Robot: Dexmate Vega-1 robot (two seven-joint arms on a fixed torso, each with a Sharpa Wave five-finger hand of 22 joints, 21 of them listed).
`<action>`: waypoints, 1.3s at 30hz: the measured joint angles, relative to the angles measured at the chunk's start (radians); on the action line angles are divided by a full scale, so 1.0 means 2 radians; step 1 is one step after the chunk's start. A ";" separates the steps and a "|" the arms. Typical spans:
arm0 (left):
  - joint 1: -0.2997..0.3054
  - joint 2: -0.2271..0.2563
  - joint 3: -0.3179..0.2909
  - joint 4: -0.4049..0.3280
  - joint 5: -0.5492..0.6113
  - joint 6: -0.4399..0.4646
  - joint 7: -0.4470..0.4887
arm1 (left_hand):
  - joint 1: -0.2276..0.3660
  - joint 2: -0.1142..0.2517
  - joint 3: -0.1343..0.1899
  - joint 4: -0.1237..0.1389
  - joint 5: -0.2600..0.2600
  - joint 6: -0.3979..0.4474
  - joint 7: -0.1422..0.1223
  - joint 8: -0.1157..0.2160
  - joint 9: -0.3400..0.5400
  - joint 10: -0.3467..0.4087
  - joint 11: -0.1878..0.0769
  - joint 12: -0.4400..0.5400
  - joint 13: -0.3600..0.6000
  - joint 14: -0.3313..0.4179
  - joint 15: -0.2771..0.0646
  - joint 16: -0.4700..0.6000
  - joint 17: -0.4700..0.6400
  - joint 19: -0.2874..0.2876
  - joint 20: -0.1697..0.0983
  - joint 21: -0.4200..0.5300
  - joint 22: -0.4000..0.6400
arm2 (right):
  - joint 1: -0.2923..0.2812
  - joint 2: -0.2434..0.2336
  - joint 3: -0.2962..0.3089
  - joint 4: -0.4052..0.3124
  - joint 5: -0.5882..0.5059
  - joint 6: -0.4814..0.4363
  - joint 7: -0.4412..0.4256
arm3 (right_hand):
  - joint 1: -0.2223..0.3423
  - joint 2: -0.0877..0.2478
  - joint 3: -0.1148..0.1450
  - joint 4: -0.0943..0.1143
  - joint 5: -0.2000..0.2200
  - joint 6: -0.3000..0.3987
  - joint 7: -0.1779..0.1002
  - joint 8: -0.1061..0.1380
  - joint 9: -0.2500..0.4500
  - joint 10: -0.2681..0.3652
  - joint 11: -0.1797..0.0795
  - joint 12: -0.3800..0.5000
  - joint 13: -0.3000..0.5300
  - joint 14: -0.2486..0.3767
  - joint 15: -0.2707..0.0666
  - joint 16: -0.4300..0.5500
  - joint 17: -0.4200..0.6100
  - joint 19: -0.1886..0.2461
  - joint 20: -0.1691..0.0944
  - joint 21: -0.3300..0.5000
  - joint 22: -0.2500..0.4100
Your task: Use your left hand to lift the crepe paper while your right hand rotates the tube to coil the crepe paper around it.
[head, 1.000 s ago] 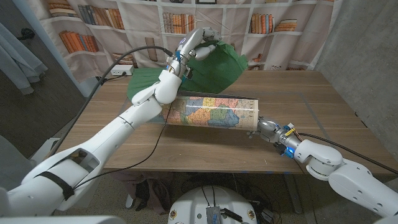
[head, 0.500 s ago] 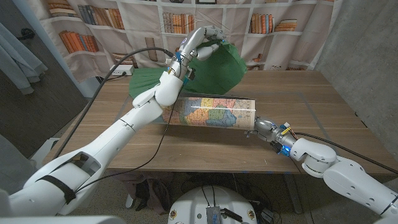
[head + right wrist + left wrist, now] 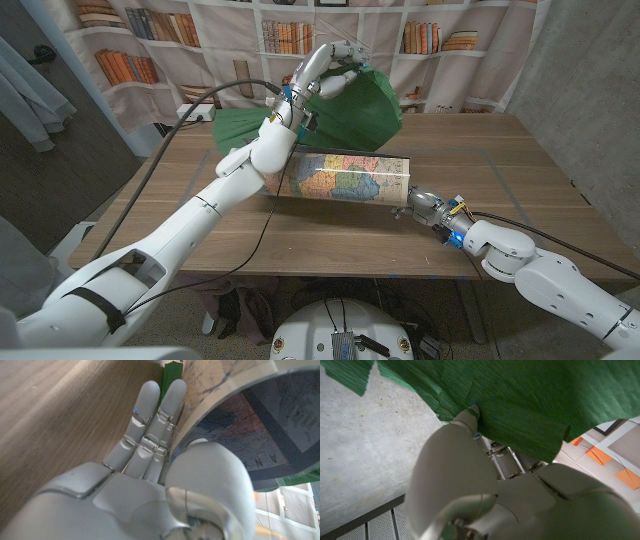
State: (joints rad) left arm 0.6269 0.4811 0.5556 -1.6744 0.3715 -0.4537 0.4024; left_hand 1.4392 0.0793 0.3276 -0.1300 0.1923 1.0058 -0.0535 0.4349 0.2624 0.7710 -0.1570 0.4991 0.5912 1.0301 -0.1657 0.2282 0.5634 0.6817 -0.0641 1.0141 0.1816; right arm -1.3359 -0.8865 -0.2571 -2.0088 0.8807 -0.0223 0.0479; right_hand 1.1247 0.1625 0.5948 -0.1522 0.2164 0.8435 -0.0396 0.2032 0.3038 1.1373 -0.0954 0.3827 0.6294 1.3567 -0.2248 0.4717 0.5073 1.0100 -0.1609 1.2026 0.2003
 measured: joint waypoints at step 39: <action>0.054 -0.036 -0.020 -0.016 -0.113 -0.037 -0.053 | 0.000 0.000 0.001 -0.001 0.002 0.003 0.003 0.000 0.000 0.003 0.003 -0.002 0.000 0.000 0.000 -0.004 0.002 -0.004 0.002 0.007 -0.002 | 0.051 0.053 -0.024 0.068 0.008 0.012 -0.023 | 0.000 0.000 0.000 0.000 -0.004 0.000 0.000 0.002 0.007 0.002 -0.001 -0.004 0.004 0.000 0.000 0.000 0.003 -0.004 0.001 0.004 0.000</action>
State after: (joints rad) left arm 0.7341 0.4093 0.5159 -1.7073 0.1450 -0.5286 0.2957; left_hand 1.4392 0.0793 0.3300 -0.1324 0.1972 1.0112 -0.0482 0.4349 0.2623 0.7764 -0.1518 0.4951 0.5910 1.0302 -0.1657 0.2206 0.5682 0.6745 -0.0606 1.0288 0.1766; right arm -1.2337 -0.7810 -0.3053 -1.8728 0.8974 0.0010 0.0023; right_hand 1.1248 0.1625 0.5948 -0.1522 0.2087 0.8435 -0.0397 0.2072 0.3183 1.1417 -0.0965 0.3743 0.6376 1.3563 -0.2252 0.4718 0.5124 1.0012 -0.1591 1.2105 0.2004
